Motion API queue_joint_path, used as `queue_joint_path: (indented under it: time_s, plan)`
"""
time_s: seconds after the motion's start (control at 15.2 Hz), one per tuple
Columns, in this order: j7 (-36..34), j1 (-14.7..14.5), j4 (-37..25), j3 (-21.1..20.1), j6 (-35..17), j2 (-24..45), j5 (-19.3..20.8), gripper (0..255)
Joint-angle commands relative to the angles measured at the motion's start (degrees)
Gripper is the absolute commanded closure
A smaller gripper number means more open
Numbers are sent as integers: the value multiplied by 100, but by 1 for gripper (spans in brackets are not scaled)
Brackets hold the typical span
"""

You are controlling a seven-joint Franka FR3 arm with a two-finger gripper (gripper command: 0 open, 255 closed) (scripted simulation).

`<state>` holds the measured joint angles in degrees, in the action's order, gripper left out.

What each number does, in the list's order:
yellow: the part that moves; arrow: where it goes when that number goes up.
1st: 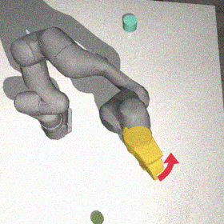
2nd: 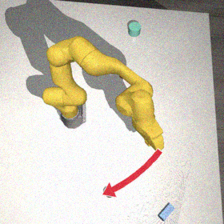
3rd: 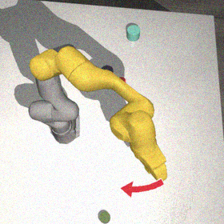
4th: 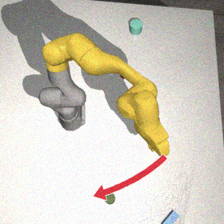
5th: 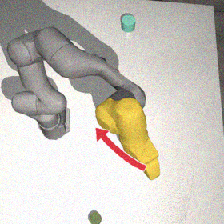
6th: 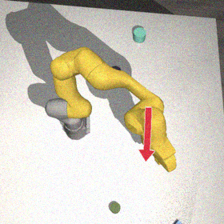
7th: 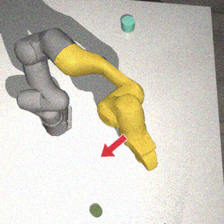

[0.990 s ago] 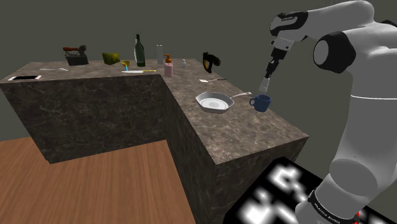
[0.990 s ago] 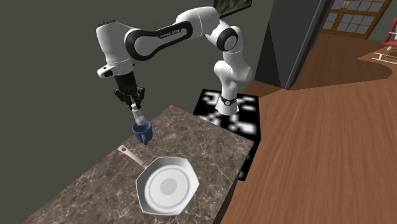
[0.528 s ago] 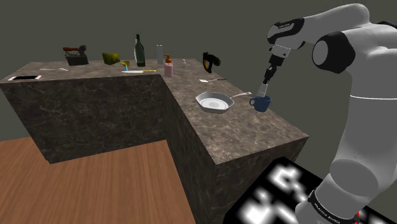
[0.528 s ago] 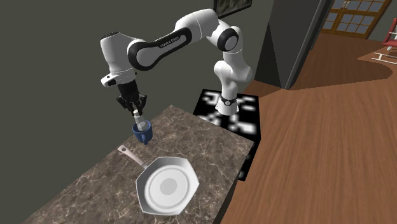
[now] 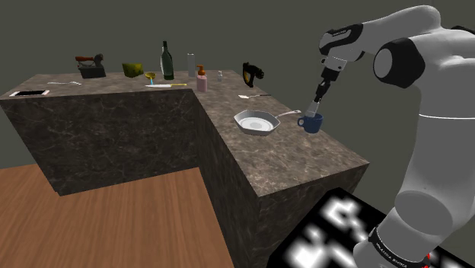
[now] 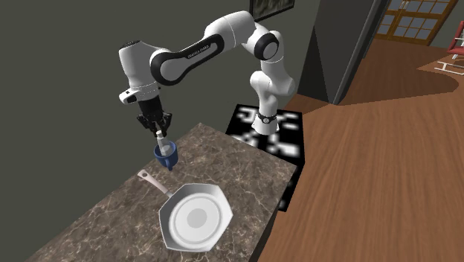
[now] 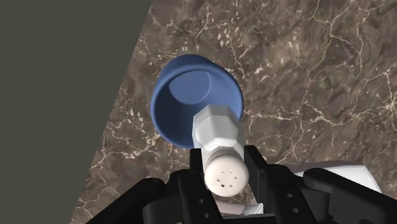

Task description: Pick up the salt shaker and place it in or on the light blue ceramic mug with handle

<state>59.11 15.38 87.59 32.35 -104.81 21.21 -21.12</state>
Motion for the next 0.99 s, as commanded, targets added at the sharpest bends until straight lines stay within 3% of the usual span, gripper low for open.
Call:
queue_joint_path:
  time_s: [0.0,0.07,0.4,0.66,0.92]
  plan:
    - [-2,0,15,-1,-1,16,4,255]
    - [-7,-3,10,-3,-2,22,2,0]
    - [-2,0,15,-1,-1,16,4,0]
    - [-74,131,-662,54,698,-15,58,0]
    - [-74,131,-662,54,697,-15,58,0]
